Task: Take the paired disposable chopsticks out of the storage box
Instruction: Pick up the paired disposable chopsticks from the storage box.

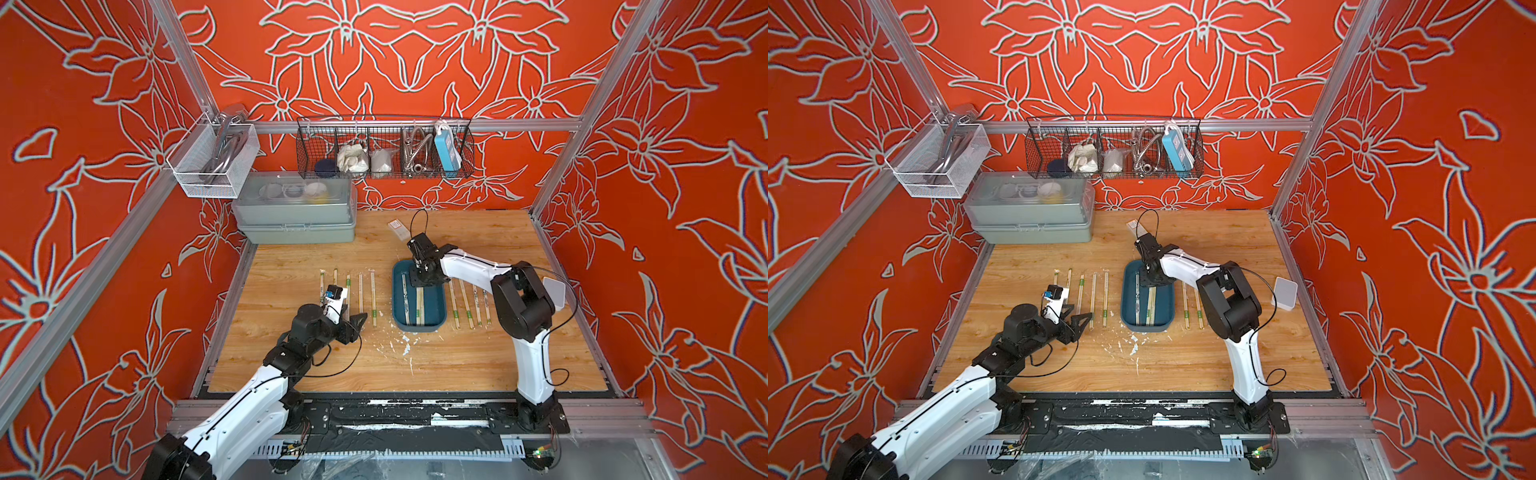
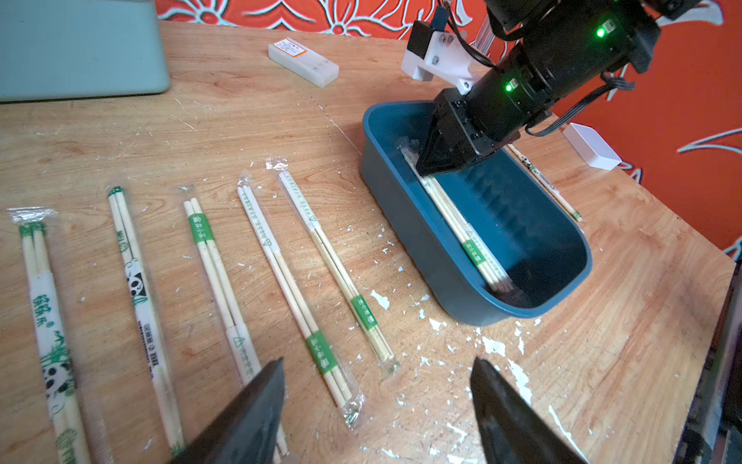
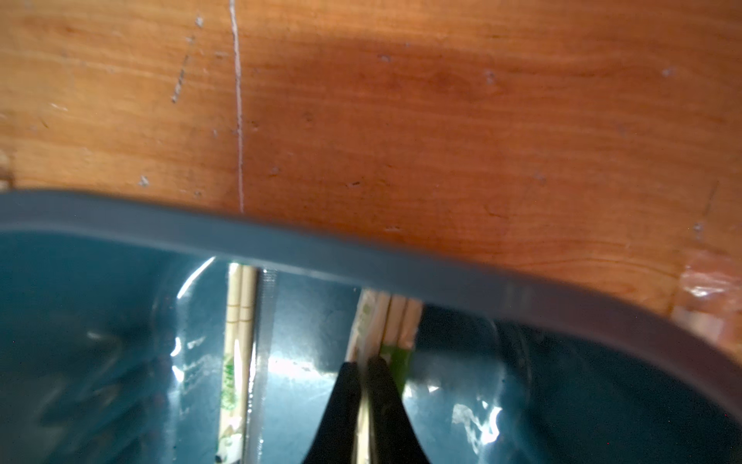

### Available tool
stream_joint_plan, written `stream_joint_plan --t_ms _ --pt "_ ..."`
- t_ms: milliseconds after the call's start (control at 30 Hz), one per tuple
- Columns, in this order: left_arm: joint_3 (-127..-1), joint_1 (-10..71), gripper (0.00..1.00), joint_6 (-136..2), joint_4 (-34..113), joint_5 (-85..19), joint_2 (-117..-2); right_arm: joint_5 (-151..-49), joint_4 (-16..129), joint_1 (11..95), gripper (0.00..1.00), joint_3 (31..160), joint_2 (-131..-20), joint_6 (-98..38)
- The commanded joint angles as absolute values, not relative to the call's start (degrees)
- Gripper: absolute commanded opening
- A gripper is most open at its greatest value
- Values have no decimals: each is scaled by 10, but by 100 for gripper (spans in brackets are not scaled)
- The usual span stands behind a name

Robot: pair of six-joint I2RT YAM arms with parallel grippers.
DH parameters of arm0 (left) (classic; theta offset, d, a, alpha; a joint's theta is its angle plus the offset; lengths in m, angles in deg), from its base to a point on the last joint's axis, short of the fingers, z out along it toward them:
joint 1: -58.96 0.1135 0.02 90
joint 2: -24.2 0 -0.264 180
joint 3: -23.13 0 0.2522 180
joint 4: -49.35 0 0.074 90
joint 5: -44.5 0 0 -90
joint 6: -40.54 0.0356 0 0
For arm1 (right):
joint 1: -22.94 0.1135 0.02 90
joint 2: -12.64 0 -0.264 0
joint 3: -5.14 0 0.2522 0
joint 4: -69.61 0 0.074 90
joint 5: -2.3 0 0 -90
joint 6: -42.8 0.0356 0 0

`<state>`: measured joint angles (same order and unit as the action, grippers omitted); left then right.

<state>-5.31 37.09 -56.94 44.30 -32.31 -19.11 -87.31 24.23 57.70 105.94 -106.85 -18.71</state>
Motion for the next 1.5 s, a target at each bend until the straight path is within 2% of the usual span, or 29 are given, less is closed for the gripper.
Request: stream_joint_plan --t_ms 0,267,333,567,600,667,767,1067,1300,1467 --pt "-72 367 73 -567 461 -317 -193 -880 226 581 4 1048 -1058 -186" --pt "-72 367 73 -568 464 -317 -198 -890 225 583 5 1042 -1021 -185" --pt "-73 367 73 -568 462 -317 -198 -898 219 583 12 1047 -1023 -185" --pt "-73 367 73 -568 459 -319 -193 -890 216 589 15 1056 -1037 -189" --pt "-74 367 73 -568 459 -319 -193 -890 216 589 17 1058 -1043 -190" --pt "-74 367 73 -567 458 -318 -193 -889 214 589 25 1062 -1053 -191" --pt "-74 367 73 -568 457 -320 -193 -888 212 589 26 1069 -1067 -193" --pt "-74 367 73 -568 455 -323 -192 -890 215 590 26 1081 -1099 -195" --pt "-75 367 73 -567 453 -324 -191 -891 213 590 21 1085 -1120 -192" --pt "-75 367 73 -568 453 -325 -191 -892 217 591 8 1082 -1124 -183"
